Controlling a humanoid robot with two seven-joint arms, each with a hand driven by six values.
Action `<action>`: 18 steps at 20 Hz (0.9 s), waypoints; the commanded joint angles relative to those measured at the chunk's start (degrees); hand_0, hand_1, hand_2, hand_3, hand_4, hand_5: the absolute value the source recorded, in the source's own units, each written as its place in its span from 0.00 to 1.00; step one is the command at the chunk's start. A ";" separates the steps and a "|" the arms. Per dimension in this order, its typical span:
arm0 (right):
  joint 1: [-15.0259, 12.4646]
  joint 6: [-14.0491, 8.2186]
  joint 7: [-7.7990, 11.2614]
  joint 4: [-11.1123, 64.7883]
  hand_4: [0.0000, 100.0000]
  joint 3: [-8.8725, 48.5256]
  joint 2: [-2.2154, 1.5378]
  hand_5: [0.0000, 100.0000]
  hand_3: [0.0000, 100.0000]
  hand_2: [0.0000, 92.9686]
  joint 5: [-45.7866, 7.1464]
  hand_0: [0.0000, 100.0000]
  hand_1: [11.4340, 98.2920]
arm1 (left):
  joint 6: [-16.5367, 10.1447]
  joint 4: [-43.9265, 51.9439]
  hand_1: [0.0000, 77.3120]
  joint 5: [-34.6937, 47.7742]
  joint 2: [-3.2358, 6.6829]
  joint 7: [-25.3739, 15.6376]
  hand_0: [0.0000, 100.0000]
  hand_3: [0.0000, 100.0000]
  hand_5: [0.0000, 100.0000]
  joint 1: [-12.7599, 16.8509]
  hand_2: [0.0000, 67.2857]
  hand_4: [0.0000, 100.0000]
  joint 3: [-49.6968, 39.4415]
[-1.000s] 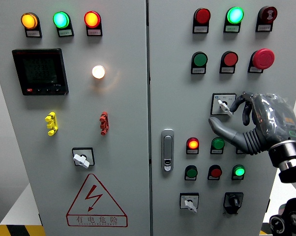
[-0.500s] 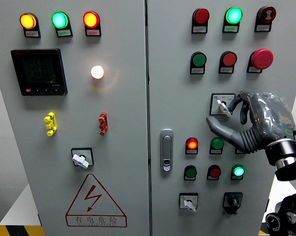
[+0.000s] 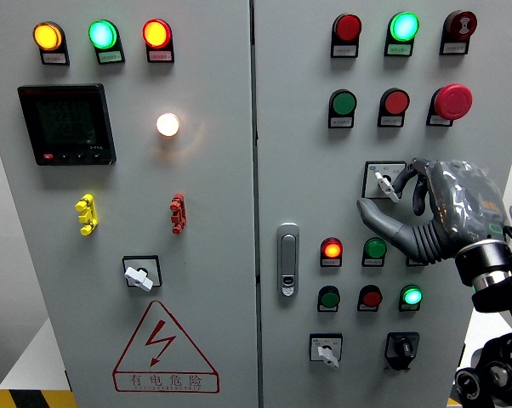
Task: Rotate and turn off gray switch
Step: 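Twist the right hand to rotate the white lever to vertical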
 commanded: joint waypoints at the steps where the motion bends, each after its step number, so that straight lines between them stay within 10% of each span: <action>1: -0.01 -0.12 -0.04 0.21 1.00 0.05 0.00 0.98 0.92 0.70 0.04 0.36 0.25 | 0.00 0.00 0.00 0.00 0.00 0.00 0.34 0.22 0.12 0.00 0.18 0.12 0.00; 18: 0.16 -0.12 -2.06 0.21 1.00 -1.00 -0.09 0.98 0.91 0.73 -0.22 0.69 0.25 | 0.00 0.00 0.00 0.00 0.00 0.00 0.34 0.22 0.12 0.00 0.18 0.12 0.00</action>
